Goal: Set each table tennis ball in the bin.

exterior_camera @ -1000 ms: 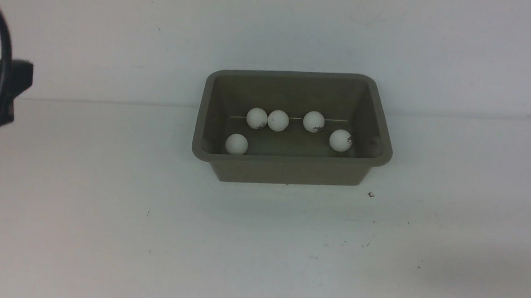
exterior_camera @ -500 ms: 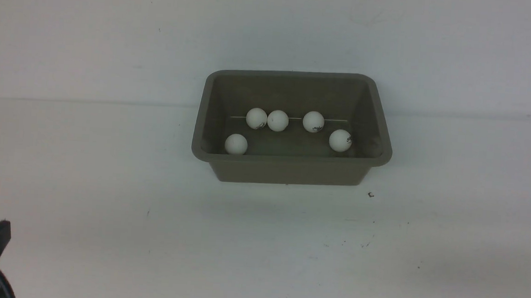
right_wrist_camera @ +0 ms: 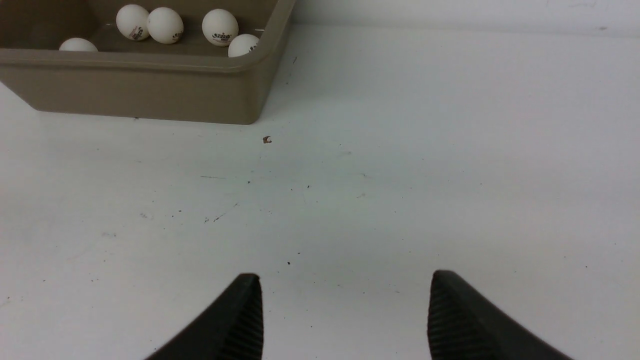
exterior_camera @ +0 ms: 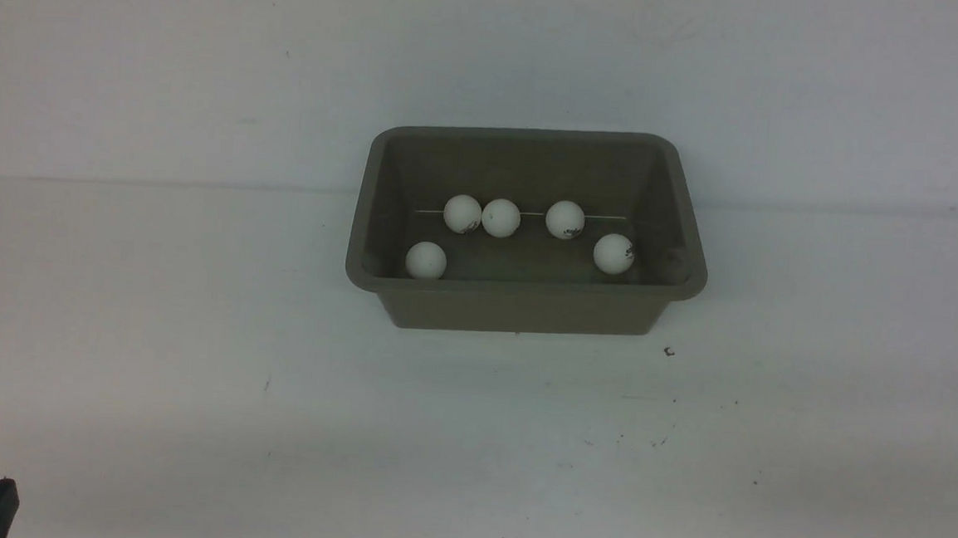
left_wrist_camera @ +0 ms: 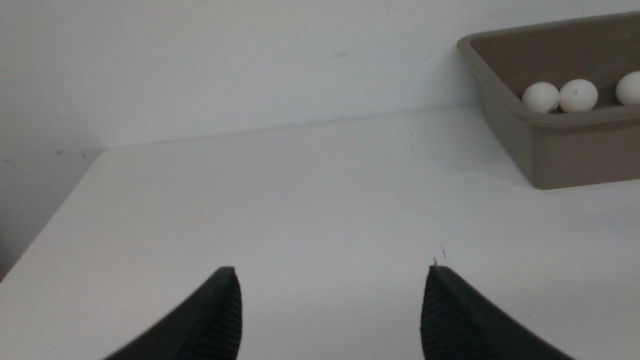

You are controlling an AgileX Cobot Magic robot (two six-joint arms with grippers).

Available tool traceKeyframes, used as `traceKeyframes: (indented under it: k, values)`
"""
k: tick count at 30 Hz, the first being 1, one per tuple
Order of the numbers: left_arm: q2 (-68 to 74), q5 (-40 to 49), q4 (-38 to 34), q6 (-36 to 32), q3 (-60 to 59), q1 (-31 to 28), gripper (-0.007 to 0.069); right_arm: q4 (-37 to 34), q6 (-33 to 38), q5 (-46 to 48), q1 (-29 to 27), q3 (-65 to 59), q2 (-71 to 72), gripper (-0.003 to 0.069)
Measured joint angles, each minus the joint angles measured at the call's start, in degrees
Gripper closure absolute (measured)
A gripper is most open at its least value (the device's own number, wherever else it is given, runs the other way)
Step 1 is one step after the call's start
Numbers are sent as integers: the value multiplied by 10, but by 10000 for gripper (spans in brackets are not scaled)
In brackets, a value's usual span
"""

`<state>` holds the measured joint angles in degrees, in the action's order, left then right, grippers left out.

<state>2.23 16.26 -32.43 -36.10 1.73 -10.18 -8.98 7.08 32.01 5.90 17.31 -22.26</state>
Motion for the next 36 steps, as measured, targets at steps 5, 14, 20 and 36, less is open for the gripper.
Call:
traceKeyframes:
  k: [5, 14, 20, 36]
  values:
    - [-28, 6, -1, 2, -17, 0, 187, 0, 0, 0, 0, 0, 0, 251]
    - [-29, 14, -2, 7, -23, 0, 187, 0, 0, 0, 0, 0, 0, 251]
    - [-29, 14, 23, 35, -23, 0, 187, 0, 0, 0, 0, 0, 0, 251]
    - [-29, 54, 277, 303, -33, 0, 187, 0, 0, 3, 0, 0, 0, 251]
